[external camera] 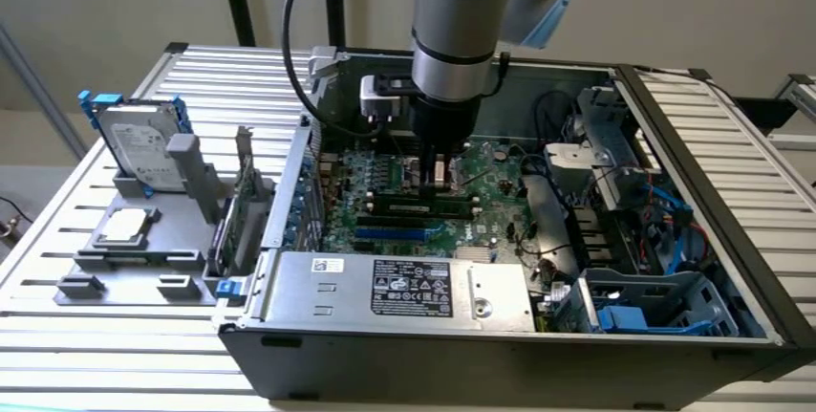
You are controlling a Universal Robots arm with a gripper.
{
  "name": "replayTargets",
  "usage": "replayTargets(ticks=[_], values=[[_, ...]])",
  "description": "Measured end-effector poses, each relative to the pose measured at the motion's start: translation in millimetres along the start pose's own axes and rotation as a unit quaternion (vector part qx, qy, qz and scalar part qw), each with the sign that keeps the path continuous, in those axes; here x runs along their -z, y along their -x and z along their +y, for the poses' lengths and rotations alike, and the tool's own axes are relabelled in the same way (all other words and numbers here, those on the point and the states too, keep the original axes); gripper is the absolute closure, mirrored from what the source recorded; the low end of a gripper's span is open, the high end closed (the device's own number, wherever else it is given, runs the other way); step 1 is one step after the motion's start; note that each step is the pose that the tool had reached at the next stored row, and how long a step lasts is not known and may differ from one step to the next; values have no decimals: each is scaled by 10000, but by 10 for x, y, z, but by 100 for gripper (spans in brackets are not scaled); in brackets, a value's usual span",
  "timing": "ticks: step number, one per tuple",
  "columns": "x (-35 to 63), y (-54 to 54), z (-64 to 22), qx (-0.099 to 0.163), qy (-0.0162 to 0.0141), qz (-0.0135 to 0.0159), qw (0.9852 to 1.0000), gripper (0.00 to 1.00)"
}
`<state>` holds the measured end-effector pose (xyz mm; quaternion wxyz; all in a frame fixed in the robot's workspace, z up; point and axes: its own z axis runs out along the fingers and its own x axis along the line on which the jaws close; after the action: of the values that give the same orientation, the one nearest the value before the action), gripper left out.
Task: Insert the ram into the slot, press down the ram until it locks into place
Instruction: 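Press down the ram until it locks into place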
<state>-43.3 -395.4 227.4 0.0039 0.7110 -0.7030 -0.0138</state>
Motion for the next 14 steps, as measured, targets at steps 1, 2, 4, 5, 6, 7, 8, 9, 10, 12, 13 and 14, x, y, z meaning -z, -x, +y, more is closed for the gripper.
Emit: replayTargets(ticks=[1,2,4,5,6,7,8,9,10,12,13,14], values=[[-13,-1,0,0,1,2,10000,90],[-26,-1,0,-1,1,5,10000,90],[-36,-2,0,-1,1,4,10000,90],[-33,-4,0,-2,3,6,10000,90],[-14,-3,0,-2,10,5,10000,90],[10,2,-1,-3,15,-8,10000,90],[50,1,1,-4,25,-7,10000,90],[97,0,1,-4,34,-3,10000,90],[142,-2,0,-3,43,-2,10000,90],[234,-5,-1,-3,63,-2,10000,90],[251,-6,-3,-4,76,-3,10000,90],[251,-7,-3,-4,80,-4,10000,90]])
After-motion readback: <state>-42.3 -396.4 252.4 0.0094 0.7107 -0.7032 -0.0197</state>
